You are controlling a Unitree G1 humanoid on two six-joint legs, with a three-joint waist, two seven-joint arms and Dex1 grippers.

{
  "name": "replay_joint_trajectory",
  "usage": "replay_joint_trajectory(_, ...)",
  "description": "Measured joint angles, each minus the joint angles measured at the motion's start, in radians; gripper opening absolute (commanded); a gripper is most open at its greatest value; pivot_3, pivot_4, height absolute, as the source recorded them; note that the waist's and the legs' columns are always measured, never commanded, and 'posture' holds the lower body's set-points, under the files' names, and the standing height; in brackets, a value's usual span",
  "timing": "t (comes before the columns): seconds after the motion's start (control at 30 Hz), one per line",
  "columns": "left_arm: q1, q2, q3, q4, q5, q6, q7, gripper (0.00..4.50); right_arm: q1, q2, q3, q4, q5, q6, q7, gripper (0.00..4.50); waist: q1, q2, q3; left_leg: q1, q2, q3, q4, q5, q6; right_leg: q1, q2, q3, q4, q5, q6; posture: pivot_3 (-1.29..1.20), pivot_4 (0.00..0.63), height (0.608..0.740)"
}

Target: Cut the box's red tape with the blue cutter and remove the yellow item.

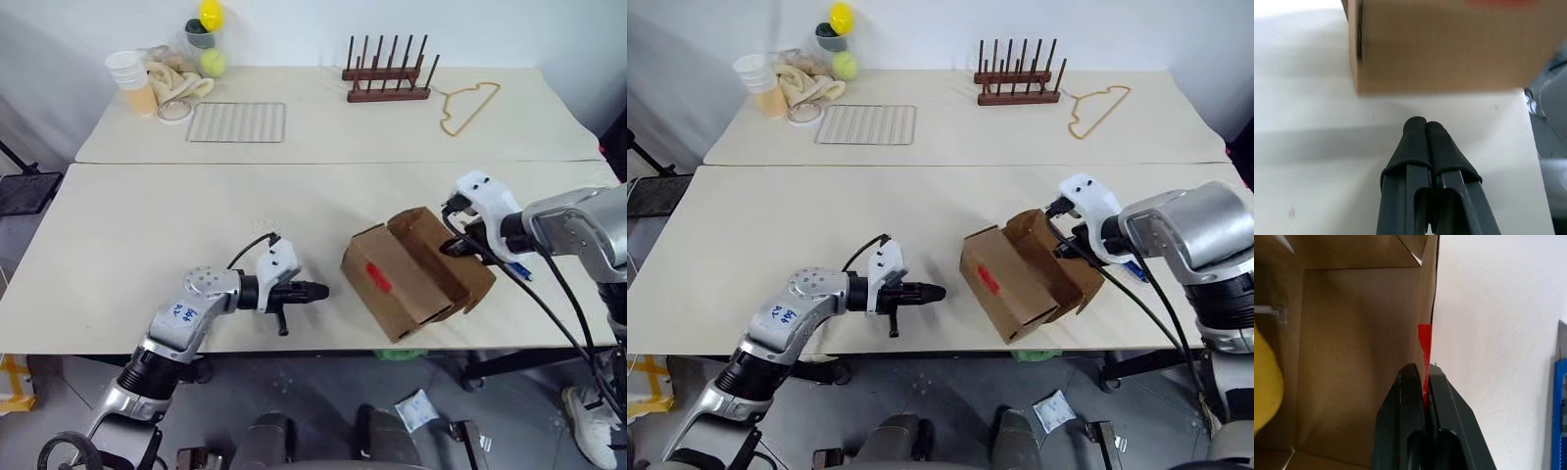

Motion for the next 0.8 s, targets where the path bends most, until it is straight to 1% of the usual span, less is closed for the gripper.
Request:
replay_joint_trajectory(0.07, 0.001, 0.006, 0.007, -0.008, -0.007, 0.018, -0.002, 0.0, 0.008, 0.007, -0.006, -0.007, -0.006, -0.001, -0.011, 0.03, 0.0, 0.0, 0.0, 0.0, 0.0, 0.0, 0.0, 0.0, 0.0, 0.0, 0.0, 0.0, 0.0, 0.0, 0.0, 0.0, 0.15, 0.74)
replay_joint_trajectory(0.1, 0.007, 0.025, 0.01, -0.023, -0.019, 0.03, -0.017, 0.0, 0.009, 0.009, -0.006, -0.011, -0.011, -0.004, -0.015, 0.03, -0.001, 0.0, 0.0, 0.0, 0.0, 0.0, 0.0, 0.0, 0.0, 0.0, 0.0, 0.0, 0.0, 0.0, 0.0, 0.0, 0.15, 0.74)
replay_joint_trajectory(0.13, 0.022, 0.063, 0.021, -0.052, -0.036, 0.043, -0.046, 0.0, 0.009, 0.01, -0.006, -0.017, -0.015, -0.01, -0.017, 0.03, -0.002, 0.0, 0.0, 0.0, 0.0, 0.0, 0.0, 0.0, 0.0, -0.001, 0.0, 0.0, 0.0, 0.0, 0.0, 0.0, 0.15, 0.74)
replay_joint_trajectory(0.17, 0.035, 0.1, 0.039, -0.073, -0.057, 0.054, -0.074, 0.0, 0.009, 0.01, -0.009, -0.018, -0.019, -0.014, -0.02, 0.03, -0.005, 0.0, 0.0, 0.0, 0.0, 0.0, -0.001, 0.0, 0.0, -0.001, 0.0, 0.0, 0.0, 0.0, 0.0, 0.0, 0.15, 0.74)
replay_joint_trajectory(0.23, 0.041, 0.143, 0.084, -0.096, -0.103, 0.074, -0.115, 0.0, 0.009, 0.009, -0.01, -0.019, -0.024, -0.017, -0.022, 0.03, -0.006, 0.0, 0.0, 0.0, 0.001, 0.0, -0.001, 0.0, 0.0, -0.001, 0.0, 0.0, 0.0, 0.0, 0.0, 0.0, 0.15, 0.74)
replay_joint_trajectory(0.3, 0.02, 0.147, 0.129, -0.128, -0.164, 0.101, -0.14, 0.0, 0.009, 0.009, -0.01, -0.019, -0.03, -0.018, -0.022, 0.03, -0.001, 0.0, 0.0, 0.0, 0.0, 0.0, 0.0, 0.0, 0.0, -0.001, 0.0, 0.0, 0.0, 0.0, 0.0, 0.0, 0.15, 0.74)
replay_joint_trajectory(0.33, 0.004, 0.141, 0.138, -0.141, -0.184, 0.106, -0.145, 0.0, 0.009, 0.009, -0.01, -0.019, -0.033, -0.02, -0.022, 0.03, 0.003, 0.0, 0.0, -0.001, 0.0, -0.001, 0.001, 0.0, 0.0, 0.0, 0.0, 0.0, 0.0, 0.0, 0.0, 0.0, 0.15, 0.74)
replay_joint_trajectory(0.4, -0.053, 0.098, 0.144, -0.163, -0.211, 0.111, -0.137, 0.0, 0.009, 0.009, -0.01, -0.019, -0.037, -0.022, -0.022, 0.03, 0.009, 0.0, 0.0, -0.001, -0.001, -0.001, 0.002, 0.0, 0.0, 0.001, -0.001, 0.0, -0.001, 0.001, 0.001, 0.0, 0.15, 0.74)
replay_joint_trajectory(0.5, -0.124, 0.029, 0.112, -0.158, -0.201, 0.094, -0.105, 0.0, 0.008, 0.01, -0.01, -0.017, -0.039, -0.025, -0.021, 0.03, 0.006, 0.0, 0.0, 0.0, -0.001, 0.0, 0.001, 0.0, 0.0, 0.001, -0.001, 0.0, -0.001, 0.001, 0.001, 0.0, 0.15, 0.74)
replay_joint_trajectory(0.57, -0.169, -0.033, 0.063, -0.123, -0.16, 0.054, -0.078, 0.0, 0.002, 0.009, 0.0, -0.016, -0.045, -0.02, -0.021, 0.03, 0.003, 0.0, 0.0, 0.0, -0.001, 0.0, 0.001, 0.0, 0.0, 0.001, 0.0, 0.0, 0.0, 0.001, 0.001, 0.0, 0.15, 0.74)
replay_joint_trajectory(0.63, -0.212, -0.083, 0.001, -0.062, -0.091, -0.001, -0.047, 0.0, -0.014, 0.007, 0.029, -0.017, -0.053, -0.014, -0.02, 0.03, 0.001, 0.0, 0.0, 0.0, -0.001, 0.0, 0.001, 0.0, 0.0, 0.001, 0.0, 0.0, 0.0, 0.001, 0.001, 0.0, 0.15, 0.74)
replay_joint_trajectory(0.7, -0.245, -0.104, -0.061, 0.011, -0.005, -0.065, -0.026, 0.0, -0.016, 0.007, 0.029, -0.016, -0.055, -0.012, -0.019, 0.03, -0.002, 0.0, 0.0, 0.0, -0.001, 0.001, 0.0, 0.0, 0.0, 0.0, 0.0, 0.0, 0.0, 0.001, 0.001, 0.0, 0.15, 0.74)
replay_joint_trajectory(0.8, -0.289, -0.144, -0.109, 0.085, 0.079, -0.163, -0.002, 0.0, -0.018, 0.007, 0.029, -0.013, -0.059, -0.005, -0.02, 0.03, 0.0, 0.0, 0.0, 0.0, 0.0, 0.001, 0.0, 0.0, 0.0, 0.0, 0.0, 0.0, 0.0, 0.001, 0.001, 0.0, 0.15, 0.74)
